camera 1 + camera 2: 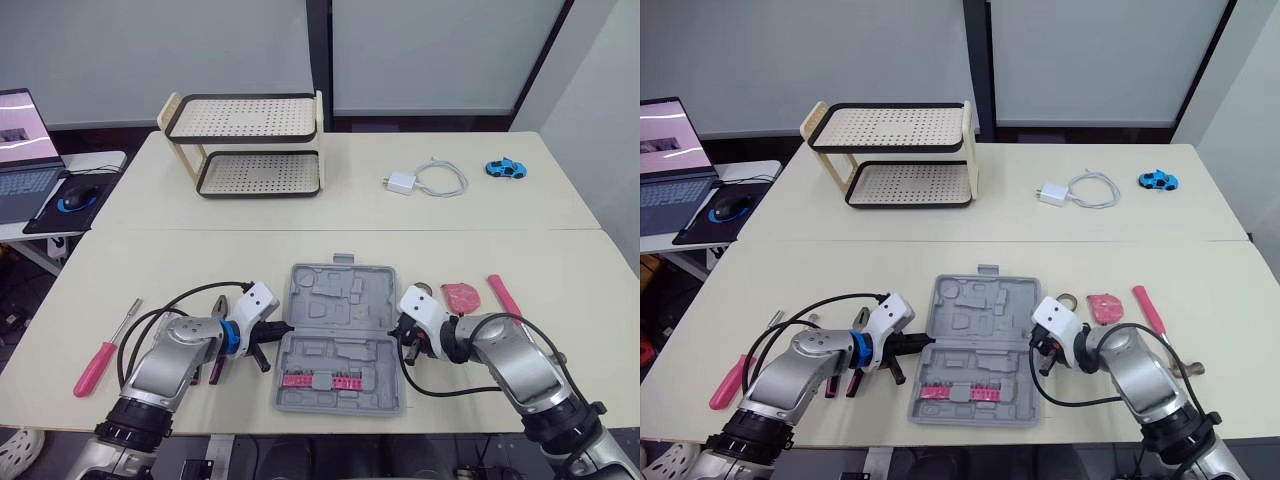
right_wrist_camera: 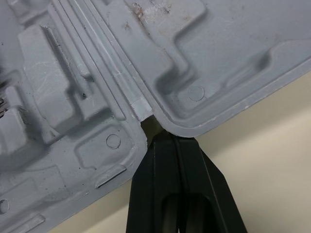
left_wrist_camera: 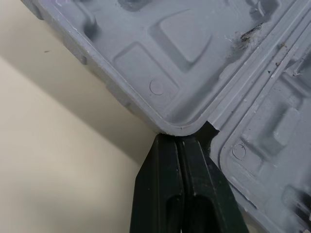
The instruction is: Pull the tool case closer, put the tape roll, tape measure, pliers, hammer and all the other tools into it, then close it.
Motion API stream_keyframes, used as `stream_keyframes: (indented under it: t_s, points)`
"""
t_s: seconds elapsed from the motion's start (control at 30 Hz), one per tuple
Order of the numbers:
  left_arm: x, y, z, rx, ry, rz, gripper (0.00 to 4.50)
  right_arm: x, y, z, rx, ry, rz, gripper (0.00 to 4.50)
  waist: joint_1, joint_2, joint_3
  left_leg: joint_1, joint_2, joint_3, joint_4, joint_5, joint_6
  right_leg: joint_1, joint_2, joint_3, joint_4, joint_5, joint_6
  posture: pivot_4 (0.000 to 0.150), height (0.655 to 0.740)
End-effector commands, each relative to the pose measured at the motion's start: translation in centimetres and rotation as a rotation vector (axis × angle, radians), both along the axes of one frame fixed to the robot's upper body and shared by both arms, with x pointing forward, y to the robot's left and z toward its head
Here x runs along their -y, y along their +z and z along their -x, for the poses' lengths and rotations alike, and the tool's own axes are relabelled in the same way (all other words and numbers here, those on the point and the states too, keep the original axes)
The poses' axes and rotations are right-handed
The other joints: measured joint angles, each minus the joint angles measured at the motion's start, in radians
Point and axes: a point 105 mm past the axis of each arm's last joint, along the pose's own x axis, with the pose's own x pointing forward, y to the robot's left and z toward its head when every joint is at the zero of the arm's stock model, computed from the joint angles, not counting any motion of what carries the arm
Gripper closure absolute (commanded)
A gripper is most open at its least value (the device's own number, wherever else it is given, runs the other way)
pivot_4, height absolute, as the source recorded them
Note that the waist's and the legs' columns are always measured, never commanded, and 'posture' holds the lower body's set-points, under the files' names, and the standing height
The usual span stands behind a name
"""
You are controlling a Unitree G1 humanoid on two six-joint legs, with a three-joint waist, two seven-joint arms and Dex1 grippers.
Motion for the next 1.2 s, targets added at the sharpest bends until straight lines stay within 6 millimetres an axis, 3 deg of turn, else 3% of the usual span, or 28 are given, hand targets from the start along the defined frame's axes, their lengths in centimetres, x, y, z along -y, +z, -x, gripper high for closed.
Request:
stream_keyframes:
  t_s: [0.03, 0.27, 1.2]
  points:
    - [1.1, -0.9, 1.2, -0.047, -0.067, 0.007, 4.5, -1.0, 1.4, 0.3, 0.035, 0.034, -0.058, 4.48, 0.0, 0.0, 0.0, 0.0, 0.0, 0.0, 0.0, 0.0, 0.0, 0.0, 0.0, 0.0, 0.0, 0.0, 0.0, 0.15, 0.74]
    - [0.6, -1.4, 1.5, -0.06, -0.068, -0.013, 4.5, -0.5, 1.1, 0.7, 0.016, 0.018, -0.061, 4.48, 0.0, 0.0, 0.0, 0.0, 0.0, 0.0, 0.0, 0.0, 0.0, 0.0, 0.0, 0.0, 0.0, 0.0, 0.0, 0.15, 0.74]
    - [2.1, -1.9, 4.5, -0.122, -0.133, 0.0, 4.5, -0.2, 1.1, 2.3, -0.034, 0.031, -0.076, 4.48, -0.001, 0.0, 0.0, 0.001, 0.0, 0.0, 0.0, 0.0, 0.001, 0.002, 0.0, 0.0, -0.001, 0.0, 0.0, 0.15, 0.74]
